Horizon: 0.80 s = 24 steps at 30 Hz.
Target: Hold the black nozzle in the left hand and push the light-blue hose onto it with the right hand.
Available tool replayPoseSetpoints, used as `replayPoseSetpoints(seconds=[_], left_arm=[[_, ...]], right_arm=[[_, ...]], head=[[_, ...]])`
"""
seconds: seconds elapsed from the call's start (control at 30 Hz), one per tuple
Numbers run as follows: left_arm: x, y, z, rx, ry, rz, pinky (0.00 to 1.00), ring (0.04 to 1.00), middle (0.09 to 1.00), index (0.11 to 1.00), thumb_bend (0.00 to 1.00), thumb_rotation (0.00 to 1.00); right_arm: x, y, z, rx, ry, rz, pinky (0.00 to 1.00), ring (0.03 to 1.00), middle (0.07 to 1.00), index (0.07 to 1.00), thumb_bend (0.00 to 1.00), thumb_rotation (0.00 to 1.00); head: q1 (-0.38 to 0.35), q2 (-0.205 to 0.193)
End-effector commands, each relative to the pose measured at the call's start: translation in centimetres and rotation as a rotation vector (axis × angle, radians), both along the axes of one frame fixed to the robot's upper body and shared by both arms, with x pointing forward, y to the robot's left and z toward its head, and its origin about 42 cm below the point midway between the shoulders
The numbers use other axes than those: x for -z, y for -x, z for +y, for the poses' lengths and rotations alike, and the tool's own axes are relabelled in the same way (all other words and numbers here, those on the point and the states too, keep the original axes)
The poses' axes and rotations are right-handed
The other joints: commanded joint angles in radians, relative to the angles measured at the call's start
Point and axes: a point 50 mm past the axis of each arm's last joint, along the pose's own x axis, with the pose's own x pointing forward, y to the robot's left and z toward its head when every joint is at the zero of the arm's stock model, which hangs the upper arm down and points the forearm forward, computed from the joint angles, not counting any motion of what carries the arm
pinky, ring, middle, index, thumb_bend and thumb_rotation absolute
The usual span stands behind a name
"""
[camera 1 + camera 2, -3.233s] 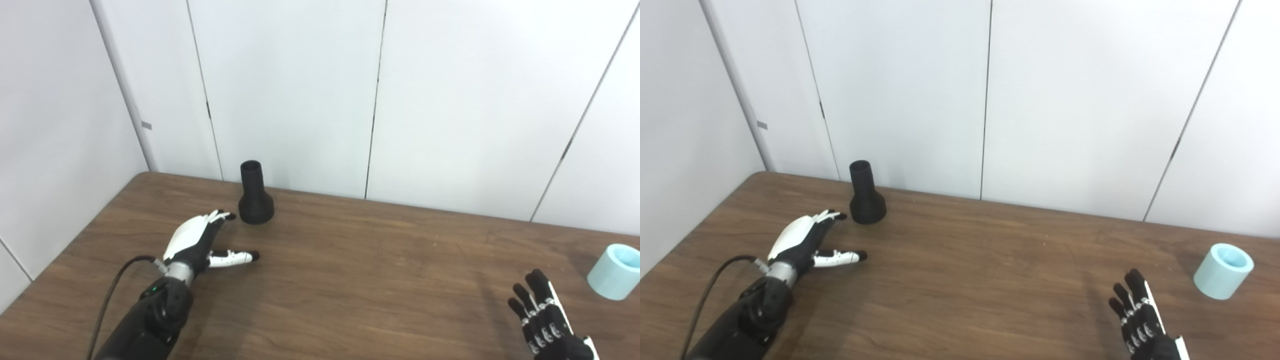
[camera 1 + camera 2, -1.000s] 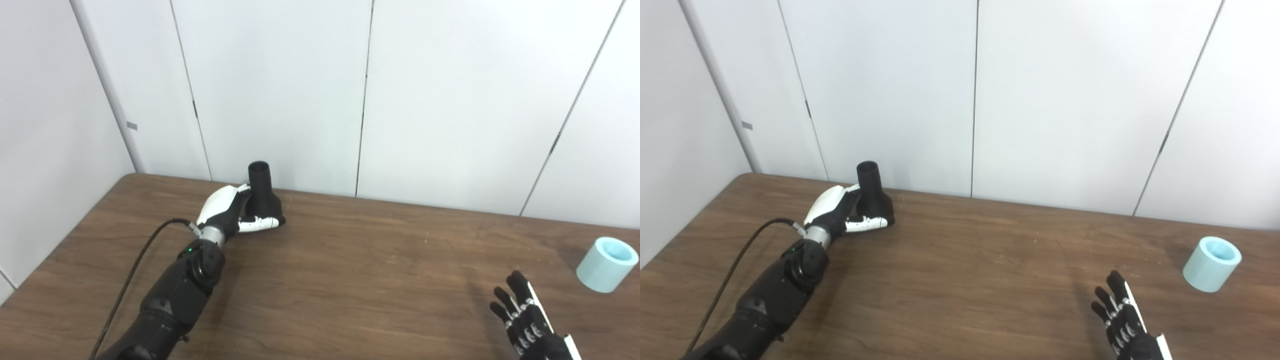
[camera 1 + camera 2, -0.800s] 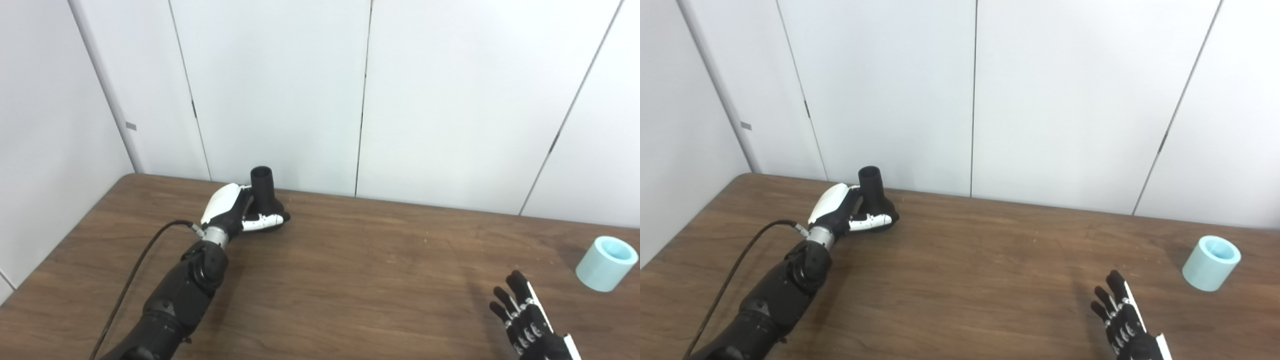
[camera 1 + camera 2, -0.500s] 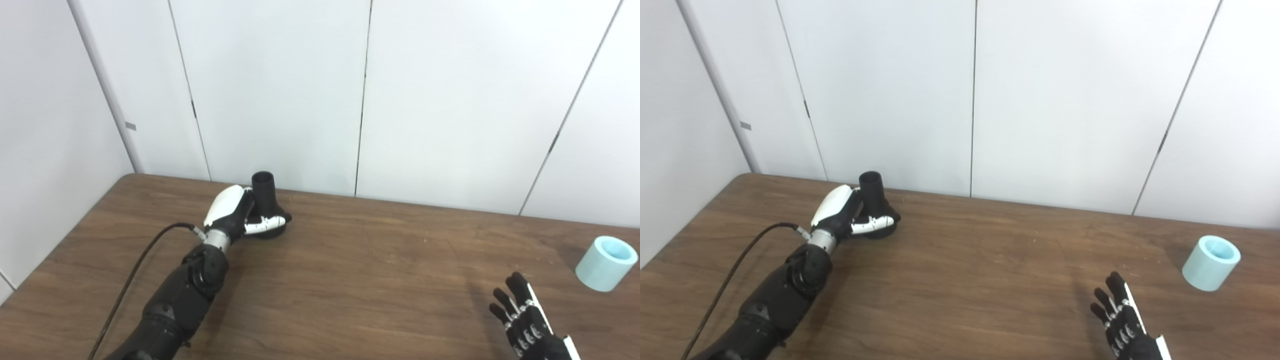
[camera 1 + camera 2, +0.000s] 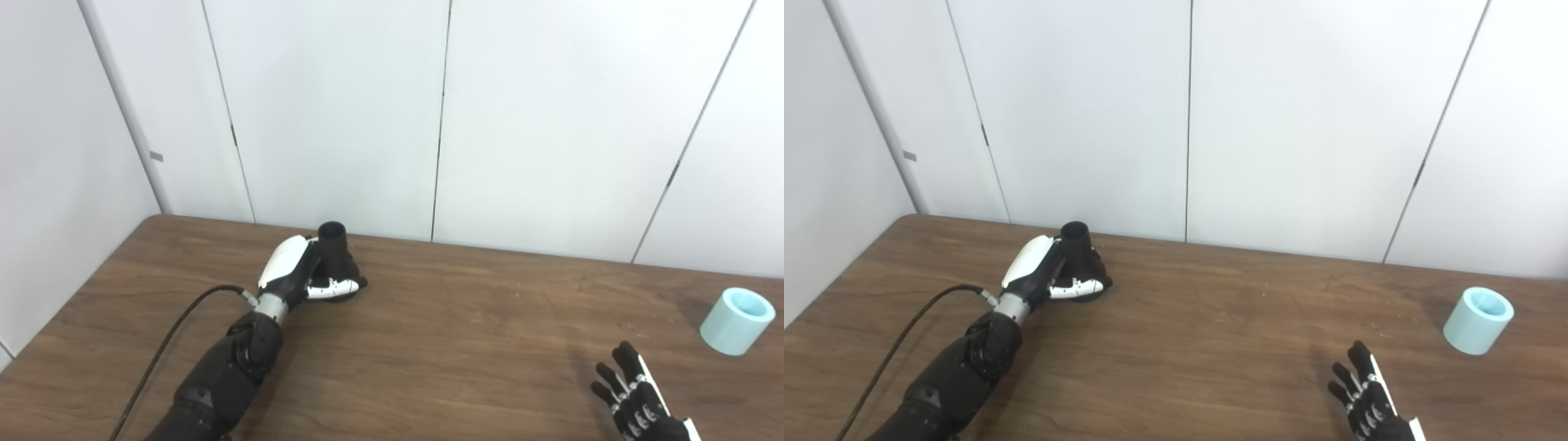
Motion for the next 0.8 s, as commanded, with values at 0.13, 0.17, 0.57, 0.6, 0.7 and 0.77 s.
replayPoseSetpoints(seconds=[0.13, 0.17, 0.57, 0.6, 0.7, 0.77], left_arm=[[4.7, 3.7, -3.1, 0.087, 0.012, 0.147, 0.97, 0.89, 0.751, 0.473, 0.51, 0.46], [4.9, 4.1, -3.6, 0.098, 0.018, 0.154, 0.97, 0.892, 0.751, 0.472, 0.52, 0.46], [6.8, 10.7, -12.9, 0.475, 0.138, 0.408, 0.96, 0.891, 0.741, 0.467, 0.54, 0.43], [6.8, 11.1, -13.2, 0.496, 0.143, 0.415, 0.96, 0.891, 0.738, 0.465, 0.54, 0.42], [7.0, 12.7, -14.0, 0.55, 0.141, 0.43, 0.95, 0.874, 0.731, 0.472, 0.54, 0.41], [7.4, 13.6, -14.2, 0.575, 0.131, 0.442, 0.94, 0.871, 0.729, 0.467, 0.54, 0.4]], right_arm=[[0.1, 0.7, 0.5, 0.004, -0.024, 0.029, 0.89, 0.946, 1.0, 0.99, 0.71, 1.0], [0.0, 0.7, 0.6, 0.004, -0.024, 0.03, 0.89, 0.944, 1.0, 0.99, 0.71, 1.0], [-1.2, 0.3, 3.3, 0.012, -0.029, 0.049, 0.89, 0.931, 0.995, 0.973, 0.73, 1.0], [-1.3, 0.3, 3.6, 0.015, -0.031, 0.051, 0.89, 0.925, 0.99, 0.969, 0.73, 1.0], [-1.7, 0.2, 4.6, 0.028, -0.026, 0.054, 0.86, 0.902, 0.973, 0.955, 0.73, 1.0], [-1.9, 0.1, 5.1, 0.037, -0.015, 0.056, 0.85, 0.892, 0.96, 0.949, 0.72, 1.0]], head=[[-0.034, 0.031], [-0.046, 0.038], [-0.2, 0.085], [-0.214, 0.087], [-0.249, 0.094], [-0.26, 0.096]])
